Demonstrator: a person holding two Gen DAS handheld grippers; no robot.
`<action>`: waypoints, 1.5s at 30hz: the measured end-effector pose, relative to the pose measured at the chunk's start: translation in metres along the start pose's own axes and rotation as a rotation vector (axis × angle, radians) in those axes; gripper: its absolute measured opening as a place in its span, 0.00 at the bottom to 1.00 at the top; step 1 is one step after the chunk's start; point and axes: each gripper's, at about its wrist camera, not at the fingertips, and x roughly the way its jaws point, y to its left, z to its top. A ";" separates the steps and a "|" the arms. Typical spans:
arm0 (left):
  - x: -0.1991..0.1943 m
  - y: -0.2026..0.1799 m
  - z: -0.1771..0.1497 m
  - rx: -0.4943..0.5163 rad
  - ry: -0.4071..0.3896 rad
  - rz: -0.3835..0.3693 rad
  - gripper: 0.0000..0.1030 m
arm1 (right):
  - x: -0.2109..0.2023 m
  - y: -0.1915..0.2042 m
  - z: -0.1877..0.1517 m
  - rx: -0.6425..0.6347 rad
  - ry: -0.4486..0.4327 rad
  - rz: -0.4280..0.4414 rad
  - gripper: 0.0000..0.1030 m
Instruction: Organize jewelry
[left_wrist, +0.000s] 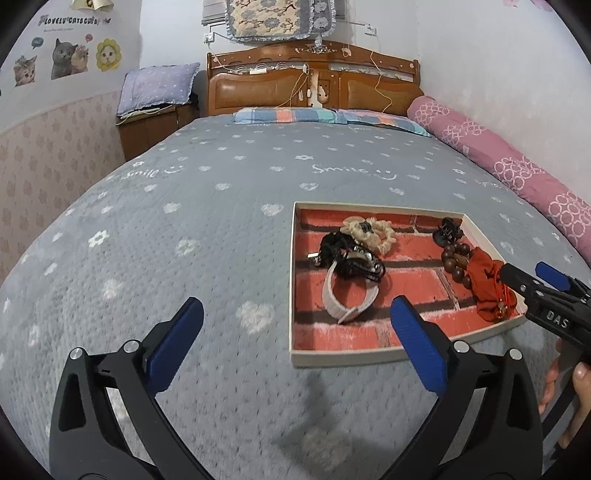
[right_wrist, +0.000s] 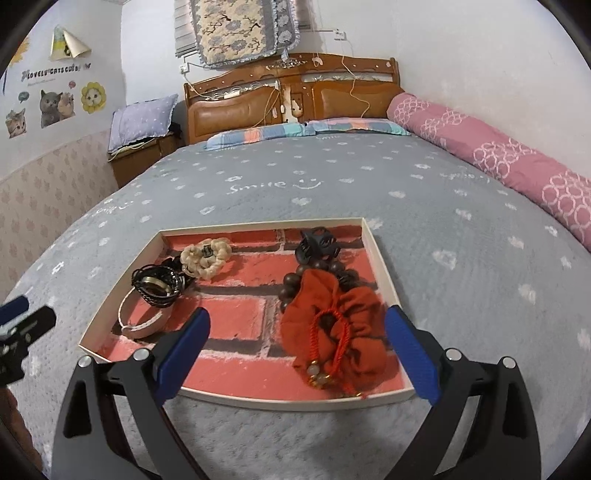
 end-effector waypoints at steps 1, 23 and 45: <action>-0.001 0.002 -0.002 -0.001 -0.001 0.004 0.95 | 0.002 0.003 -0.002 0.008 0.008 -0.002 0.91; -0.044 0.074 -0.056 0.005 0.041 0.007 0.95 | -0.040 0.063 -0.060 -0.062 0.092 -0.050 0.91; -0.078 0.089 -0.097 -0.081 0.042 -0.014 0.95 | -0.034 0.075 -0.092 -0.120 0.222 0.116 0.91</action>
